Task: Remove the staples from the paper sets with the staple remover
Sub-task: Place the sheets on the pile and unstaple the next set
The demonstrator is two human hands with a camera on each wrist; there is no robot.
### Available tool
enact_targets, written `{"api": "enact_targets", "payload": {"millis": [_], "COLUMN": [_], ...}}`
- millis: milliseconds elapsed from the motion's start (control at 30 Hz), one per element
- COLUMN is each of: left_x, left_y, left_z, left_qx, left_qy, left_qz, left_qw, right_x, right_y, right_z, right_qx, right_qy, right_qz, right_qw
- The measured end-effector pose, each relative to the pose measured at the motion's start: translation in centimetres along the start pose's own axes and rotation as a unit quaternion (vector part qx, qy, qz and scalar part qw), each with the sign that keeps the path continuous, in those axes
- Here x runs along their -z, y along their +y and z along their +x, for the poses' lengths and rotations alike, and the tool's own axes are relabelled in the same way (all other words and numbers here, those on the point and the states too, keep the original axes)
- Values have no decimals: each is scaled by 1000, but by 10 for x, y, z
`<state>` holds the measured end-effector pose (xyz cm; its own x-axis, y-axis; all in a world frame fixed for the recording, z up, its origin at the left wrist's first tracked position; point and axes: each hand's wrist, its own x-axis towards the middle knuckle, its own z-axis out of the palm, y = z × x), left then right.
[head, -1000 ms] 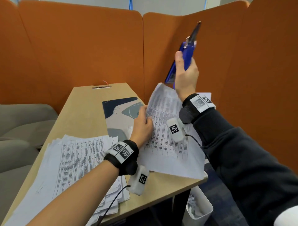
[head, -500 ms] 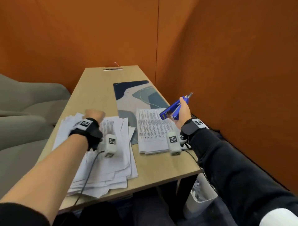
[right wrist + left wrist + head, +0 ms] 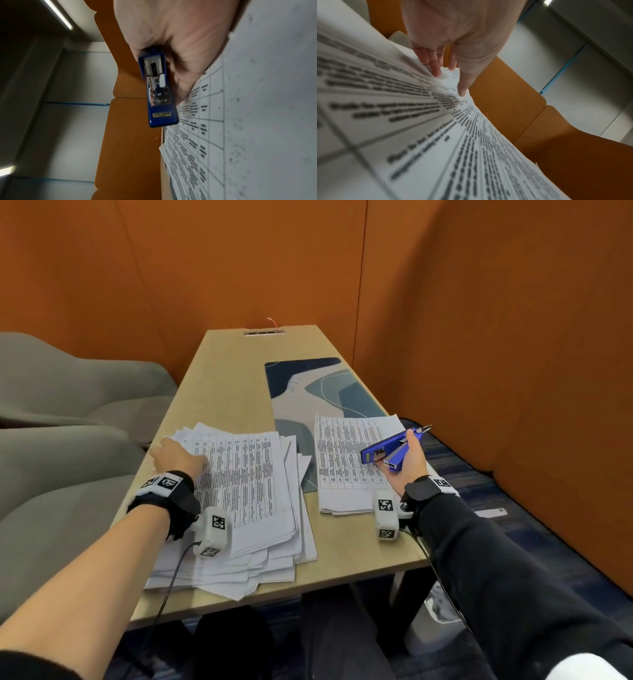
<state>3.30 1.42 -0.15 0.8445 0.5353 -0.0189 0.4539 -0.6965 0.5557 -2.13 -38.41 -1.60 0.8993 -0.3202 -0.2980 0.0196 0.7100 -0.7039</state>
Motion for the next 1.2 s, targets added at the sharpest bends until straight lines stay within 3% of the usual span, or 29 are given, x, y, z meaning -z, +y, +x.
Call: {"api": "enact_targets", "payload": {"millis": [67, 300, 500, 633, 767, 867, 1033, 1200], "left_x": [-2, 0, -2, 0, 3, 2, 6, 4], "left_y": [-3, -15, -13, -17, -25, -29, -34, -31], "left_z": [-2, -7, -6, -2, 7, 10, 13, -5], "left_qx": [13, 21, 30, 46, 67, 47, 81, 26], "left_qy": [2, -22, -39, -53, -95, -74, -72, 49], "left_qz": [-32, 28, -27, 20, -38, -63, -115, -176], "left_qw": [999, 999, 998, 997, 992, 994, 987, 983], "right_x": [2, 4, 5, 7, 8, 8, 10, 12], "right_y": [1, 2, 0, 2, 1, 2, 2, 3], "right_z": [1, 4, 5, 6, 8, 10, 13, 16], "right_qx": [0, -9, -3, -12, -7, -10, -13, -12], "right_qy": [7, -1, -7, -13, -15, -9, -8, -10], "right_qz": [-10, -12, -5, -5, -6, -8, -15, -8], "right_qw": [1000, 1000, 1000, 1000, 1000, 1000, 1000, 1000]}}
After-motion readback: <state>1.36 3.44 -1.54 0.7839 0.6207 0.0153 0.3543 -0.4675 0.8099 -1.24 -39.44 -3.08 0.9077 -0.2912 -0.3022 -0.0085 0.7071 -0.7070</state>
